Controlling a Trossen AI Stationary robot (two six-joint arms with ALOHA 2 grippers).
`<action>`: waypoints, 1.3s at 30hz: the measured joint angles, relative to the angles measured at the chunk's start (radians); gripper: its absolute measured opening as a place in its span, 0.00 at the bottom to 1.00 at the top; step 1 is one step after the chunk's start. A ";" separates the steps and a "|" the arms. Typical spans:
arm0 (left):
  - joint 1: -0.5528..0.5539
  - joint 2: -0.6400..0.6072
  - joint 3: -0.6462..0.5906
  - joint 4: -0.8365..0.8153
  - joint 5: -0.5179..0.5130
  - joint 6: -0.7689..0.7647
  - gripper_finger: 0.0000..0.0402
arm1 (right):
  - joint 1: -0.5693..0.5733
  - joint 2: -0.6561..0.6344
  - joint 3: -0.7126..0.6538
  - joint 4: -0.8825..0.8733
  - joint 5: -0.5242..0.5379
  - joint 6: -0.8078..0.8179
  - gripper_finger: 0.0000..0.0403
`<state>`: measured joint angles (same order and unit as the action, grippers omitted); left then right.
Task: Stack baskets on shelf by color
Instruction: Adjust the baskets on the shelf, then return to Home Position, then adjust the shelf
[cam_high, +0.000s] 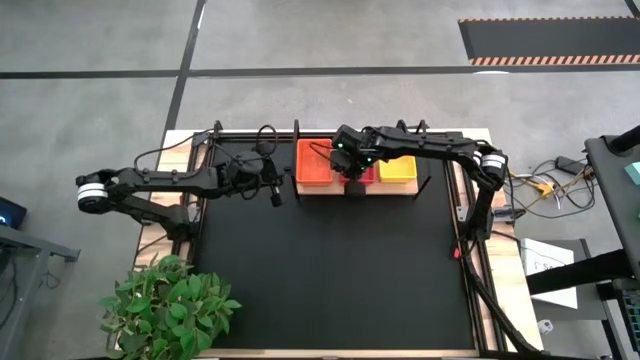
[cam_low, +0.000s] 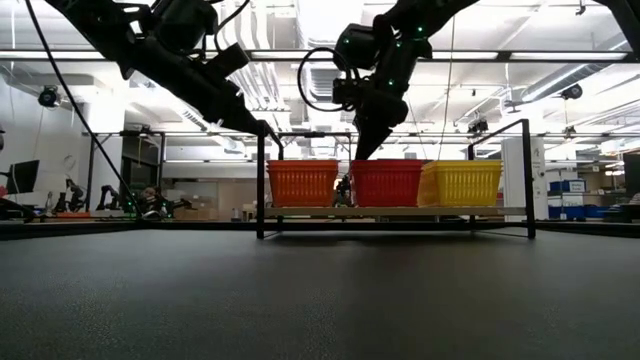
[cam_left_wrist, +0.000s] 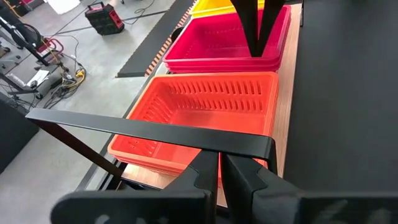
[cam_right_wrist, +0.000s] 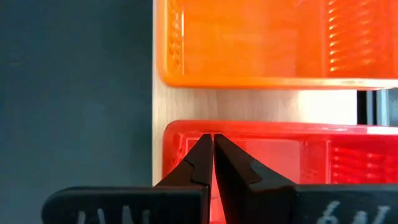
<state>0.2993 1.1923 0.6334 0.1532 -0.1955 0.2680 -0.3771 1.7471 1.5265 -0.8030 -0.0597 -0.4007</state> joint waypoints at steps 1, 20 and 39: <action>0.000 0.000 0.000 0.000 0.000 0.000 0.00 | 0.000 -0.004 0.000 -0.008 0.002 0.000 0.02; -0.455 -0.384 -0.091 -0.284 -0.144 0.075 0.00 | 0.315 -0.687 -0.808 0.848 0.018 -0.032 0.02; -0.466 -0.358 -0.571 0.806 -0.007 -0.103 0.00 | 0.325 -0.788 -1.121 1.295 -0.046 0.026 0.02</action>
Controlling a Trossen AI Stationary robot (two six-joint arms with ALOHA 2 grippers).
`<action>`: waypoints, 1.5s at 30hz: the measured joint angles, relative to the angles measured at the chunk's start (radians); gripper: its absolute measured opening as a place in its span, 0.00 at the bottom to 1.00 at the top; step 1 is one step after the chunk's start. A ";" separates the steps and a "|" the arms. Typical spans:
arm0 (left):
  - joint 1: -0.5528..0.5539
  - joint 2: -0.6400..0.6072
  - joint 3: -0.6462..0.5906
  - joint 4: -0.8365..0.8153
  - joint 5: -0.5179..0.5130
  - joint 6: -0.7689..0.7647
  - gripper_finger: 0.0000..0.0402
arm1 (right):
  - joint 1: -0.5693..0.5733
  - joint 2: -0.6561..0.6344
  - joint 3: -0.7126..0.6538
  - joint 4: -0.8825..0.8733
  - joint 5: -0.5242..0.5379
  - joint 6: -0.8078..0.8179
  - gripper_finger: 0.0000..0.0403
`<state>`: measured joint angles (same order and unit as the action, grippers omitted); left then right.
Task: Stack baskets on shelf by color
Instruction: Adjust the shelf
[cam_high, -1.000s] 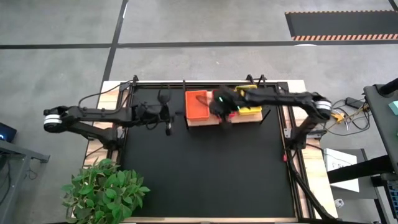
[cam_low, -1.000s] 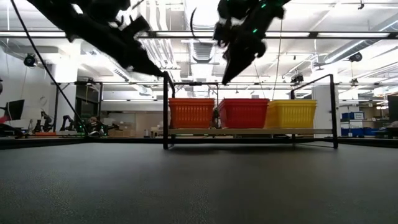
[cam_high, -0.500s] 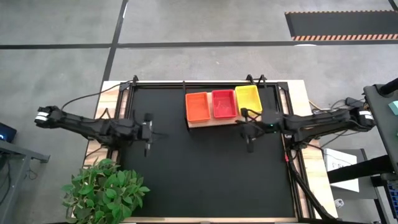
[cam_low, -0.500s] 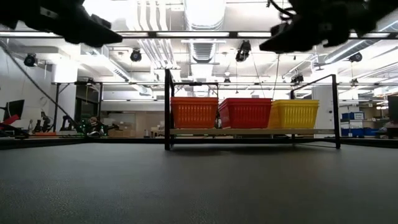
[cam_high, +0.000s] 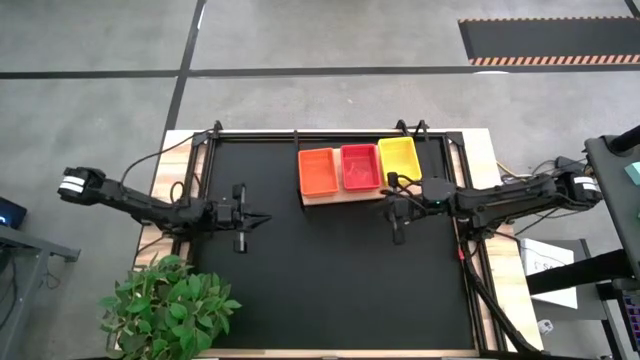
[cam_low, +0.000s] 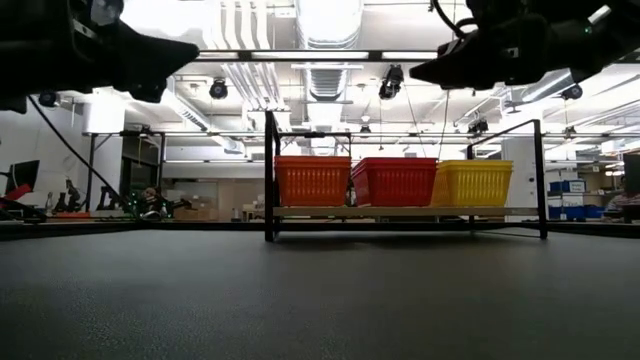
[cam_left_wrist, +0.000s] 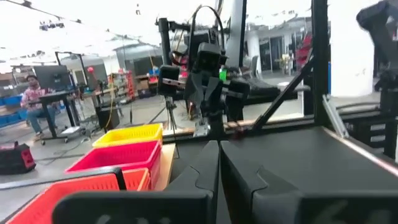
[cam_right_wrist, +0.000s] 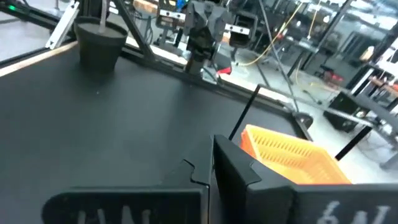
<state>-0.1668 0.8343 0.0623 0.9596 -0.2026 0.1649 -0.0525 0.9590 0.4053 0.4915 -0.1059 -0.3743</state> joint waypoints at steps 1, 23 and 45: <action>0.000 0.019 0.007 0.000 -0.002 0.000 0.00 | 0.000 0.005 0.000 0.000 0.000 0.007 0.02; 0.010 0.391 0.272 -0.330 -0.200 -0.114 0.00 | 0.000 0.292 0.420 -0.670 0.099 0.020 0.02; 0.200 0.682 0.279 0.093 -0.299 0.028 0.00 | 0.000 0.329 0.397 -0.587 0.052 0.041 0.02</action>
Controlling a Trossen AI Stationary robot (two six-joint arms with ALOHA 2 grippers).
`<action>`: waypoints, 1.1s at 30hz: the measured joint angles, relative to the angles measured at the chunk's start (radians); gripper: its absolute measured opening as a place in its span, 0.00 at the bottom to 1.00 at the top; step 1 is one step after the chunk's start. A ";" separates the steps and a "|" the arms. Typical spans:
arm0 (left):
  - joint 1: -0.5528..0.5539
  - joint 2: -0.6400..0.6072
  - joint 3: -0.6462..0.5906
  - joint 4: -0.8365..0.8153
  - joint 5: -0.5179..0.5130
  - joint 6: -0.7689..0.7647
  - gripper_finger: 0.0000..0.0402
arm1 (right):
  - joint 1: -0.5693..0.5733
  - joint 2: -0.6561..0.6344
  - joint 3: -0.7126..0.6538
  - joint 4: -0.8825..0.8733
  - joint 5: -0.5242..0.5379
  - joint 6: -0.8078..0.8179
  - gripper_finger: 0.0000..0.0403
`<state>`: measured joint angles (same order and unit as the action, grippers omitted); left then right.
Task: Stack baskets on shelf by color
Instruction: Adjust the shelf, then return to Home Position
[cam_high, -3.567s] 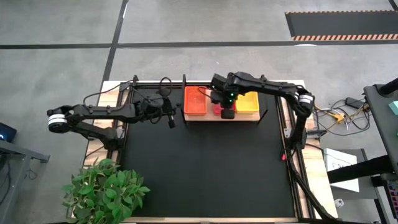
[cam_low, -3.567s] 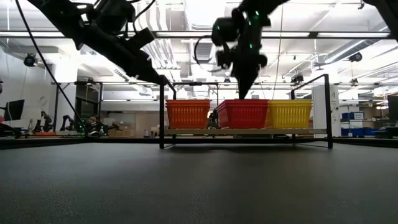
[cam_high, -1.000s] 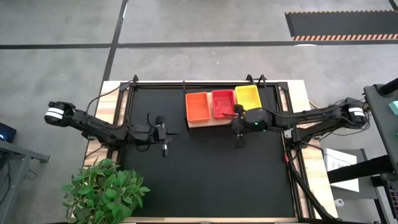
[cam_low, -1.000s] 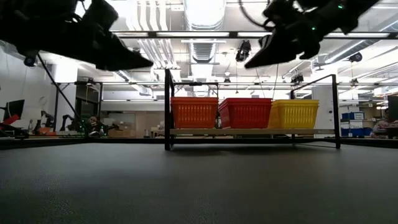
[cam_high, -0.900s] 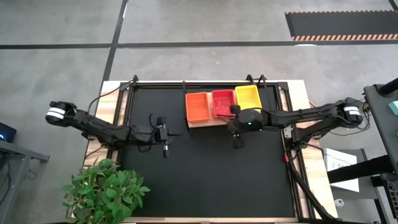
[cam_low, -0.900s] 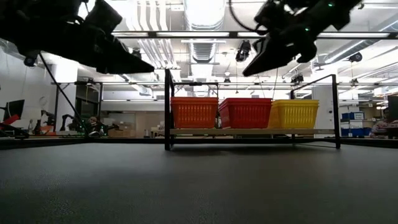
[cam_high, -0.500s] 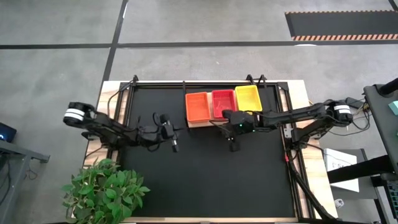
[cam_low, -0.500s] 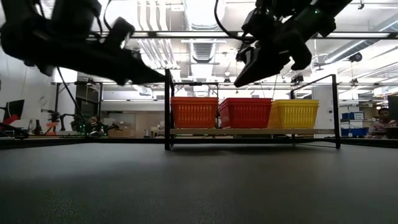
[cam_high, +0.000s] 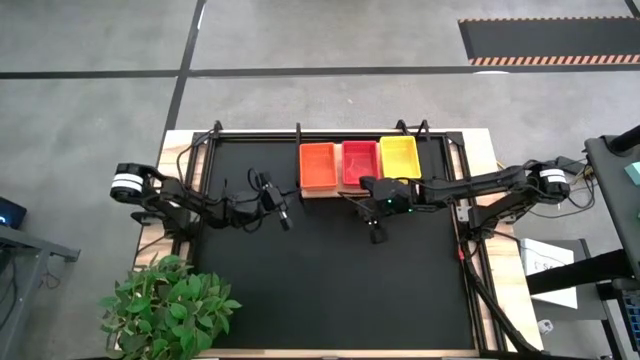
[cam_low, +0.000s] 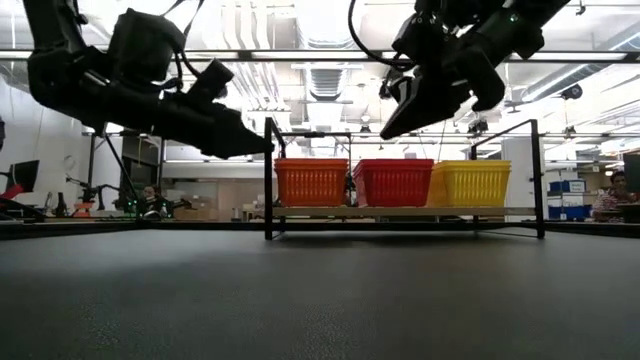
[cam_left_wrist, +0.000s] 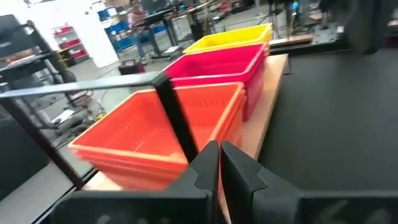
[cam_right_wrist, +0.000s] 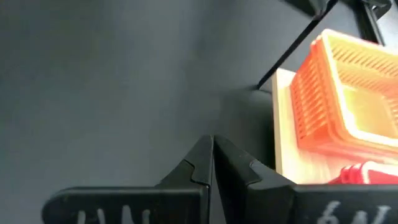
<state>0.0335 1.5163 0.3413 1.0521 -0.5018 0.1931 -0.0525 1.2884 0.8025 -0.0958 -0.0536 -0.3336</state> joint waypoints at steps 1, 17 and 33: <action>-0.004 -0.009 -0.004 0.000 0.014 -0.001 0.00 | 0.000 -0.001 -0.010 0.002 0.000 -0.005 0.02; -0.021 -0.840 -0.328 -0.402 0.384 -0.031 0.00 | -0.119 -0.367 -0.375 0.278 -0.116 -0.049 0.02; -0.020 -1.100 -0.333 -0.580 0.391 -0.047 0.00 | -0.145 -0.908 -0.651 0.252 -0.130 -0.041 0.02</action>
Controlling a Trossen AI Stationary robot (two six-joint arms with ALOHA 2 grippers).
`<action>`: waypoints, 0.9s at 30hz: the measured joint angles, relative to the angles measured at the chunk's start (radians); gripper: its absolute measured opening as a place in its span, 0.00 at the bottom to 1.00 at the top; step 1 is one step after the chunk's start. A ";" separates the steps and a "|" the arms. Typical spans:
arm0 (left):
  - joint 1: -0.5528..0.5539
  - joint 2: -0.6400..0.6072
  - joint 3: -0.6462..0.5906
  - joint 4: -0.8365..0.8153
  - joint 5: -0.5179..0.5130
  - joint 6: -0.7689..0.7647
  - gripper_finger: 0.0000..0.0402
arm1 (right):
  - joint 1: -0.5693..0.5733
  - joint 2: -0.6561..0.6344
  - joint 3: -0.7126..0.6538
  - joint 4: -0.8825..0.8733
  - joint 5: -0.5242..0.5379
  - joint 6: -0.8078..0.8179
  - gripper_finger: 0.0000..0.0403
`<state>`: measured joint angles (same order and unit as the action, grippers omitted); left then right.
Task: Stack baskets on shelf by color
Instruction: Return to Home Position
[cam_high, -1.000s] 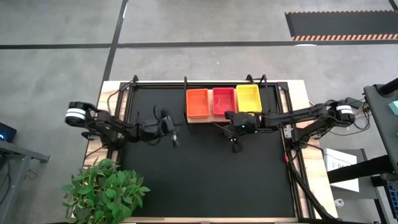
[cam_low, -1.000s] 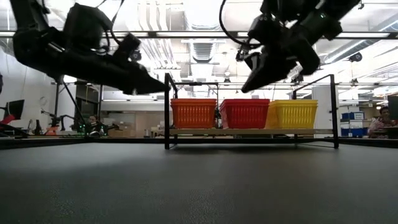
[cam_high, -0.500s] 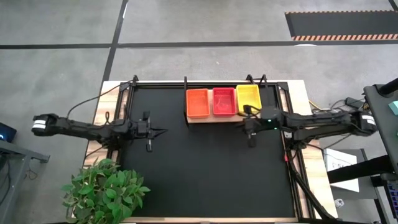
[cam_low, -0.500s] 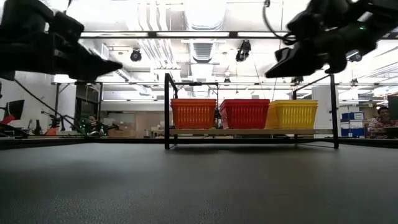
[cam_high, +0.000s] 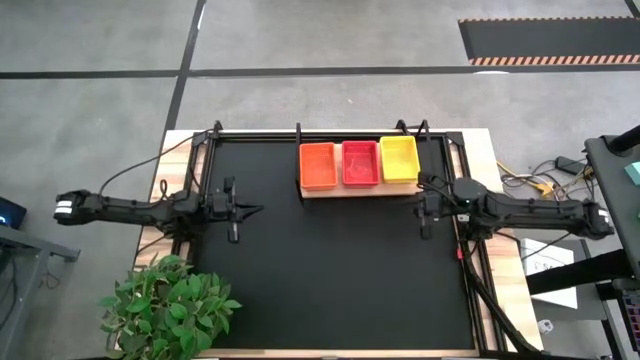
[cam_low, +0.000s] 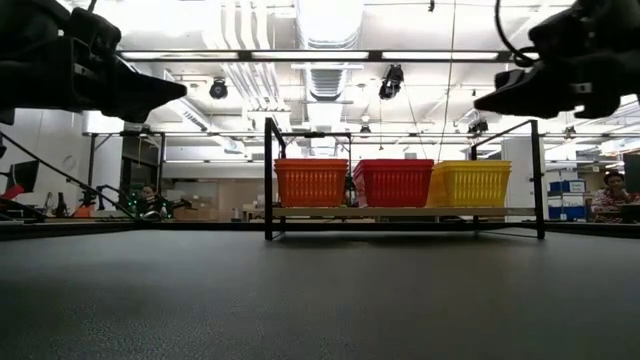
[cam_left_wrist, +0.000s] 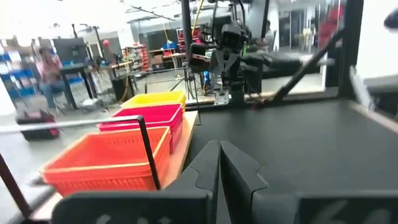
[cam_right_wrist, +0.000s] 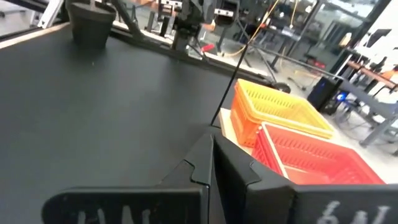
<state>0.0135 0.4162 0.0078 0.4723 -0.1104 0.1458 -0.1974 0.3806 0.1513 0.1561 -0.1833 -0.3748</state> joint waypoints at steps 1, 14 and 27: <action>0.000 -0.008 0.000 -0.003 0.000 -0.032 0.00 | 0.000 -0.028 -0.008 -0.008 0.000 0.000 0.02; 0.000 -0.006 0.001 -0.002 0.001 -0.214 0.00 | 0.001 -0.325 -0.042 -0.126 -0.011 -0.013 0.02; 0.000 0.063 0.001 -0.002 0.001 -0.214 0.00 | 0.000 -0.380 -0.043 -0.182 -0.036 -0.015 0.02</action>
<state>0.0132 0.4797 0.0086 0.4698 -0.1093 -0.0684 -0.1970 0.0006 0.1085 -0.0257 -0.2195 -0.3898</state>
